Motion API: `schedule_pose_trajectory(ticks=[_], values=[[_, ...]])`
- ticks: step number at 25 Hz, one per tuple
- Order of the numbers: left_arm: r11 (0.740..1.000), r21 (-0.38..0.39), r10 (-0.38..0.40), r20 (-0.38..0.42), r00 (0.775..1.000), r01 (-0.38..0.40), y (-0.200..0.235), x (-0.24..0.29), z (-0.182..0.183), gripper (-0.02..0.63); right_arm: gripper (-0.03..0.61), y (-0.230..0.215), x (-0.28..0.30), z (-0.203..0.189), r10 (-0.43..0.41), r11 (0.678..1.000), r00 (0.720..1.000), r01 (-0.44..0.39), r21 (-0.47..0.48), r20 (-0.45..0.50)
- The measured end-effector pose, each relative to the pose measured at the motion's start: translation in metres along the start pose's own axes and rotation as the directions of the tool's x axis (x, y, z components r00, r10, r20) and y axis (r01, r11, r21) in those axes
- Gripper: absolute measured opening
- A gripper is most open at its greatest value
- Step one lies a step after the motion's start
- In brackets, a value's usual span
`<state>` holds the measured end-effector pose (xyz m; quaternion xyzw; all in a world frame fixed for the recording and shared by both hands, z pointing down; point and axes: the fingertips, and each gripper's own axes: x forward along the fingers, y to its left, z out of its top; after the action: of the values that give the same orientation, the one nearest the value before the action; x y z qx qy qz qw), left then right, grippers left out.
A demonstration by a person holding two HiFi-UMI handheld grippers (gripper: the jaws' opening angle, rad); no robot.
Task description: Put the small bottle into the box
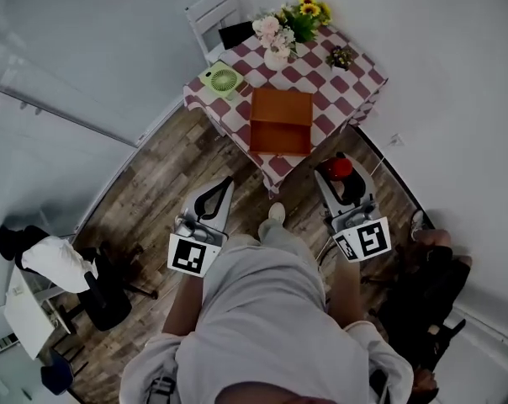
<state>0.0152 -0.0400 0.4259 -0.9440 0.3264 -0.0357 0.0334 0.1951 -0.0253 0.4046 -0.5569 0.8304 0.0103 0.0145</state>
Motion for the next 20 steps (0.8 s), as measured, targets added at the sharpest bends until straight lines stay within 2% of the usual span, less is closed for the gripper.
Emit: schedule_pose_trajectory(ticks=[5,11,16,20], values=[[1.000,0.000,0.008,-0.031,0.999,-0.008,0.008,0.043,-0.004,0.000,0.224,-0.045,0.016,-0.001,-0.004,1.000,1.000,0.003,-0.013,-0.011],[1.000,-0.010,-0.002,-0.043,0.999,0.002,0.027,0.075,-0.013,0.000,0.224,-0.069,0.046,-0.021,-0.011,0.999,0.998,0.009,-0.032,-0.066],[0.999,-0.028,-0.038,-0.035,0.999,0.037,0.047,0.092,-0.020,0.000,0.224,-0.077,0.082,-0.059,-0.012,0.993,0.981,-0.011,-0.121,-0.194],[0.998,-0.055,-0.023,-0.022,1.000,0.022,0.067,0.097,-0.026,0.000,0.224,-0.078,0.119,-0.105,0.023,0.984,0.946,-0.078,-0.160,-0.324]])
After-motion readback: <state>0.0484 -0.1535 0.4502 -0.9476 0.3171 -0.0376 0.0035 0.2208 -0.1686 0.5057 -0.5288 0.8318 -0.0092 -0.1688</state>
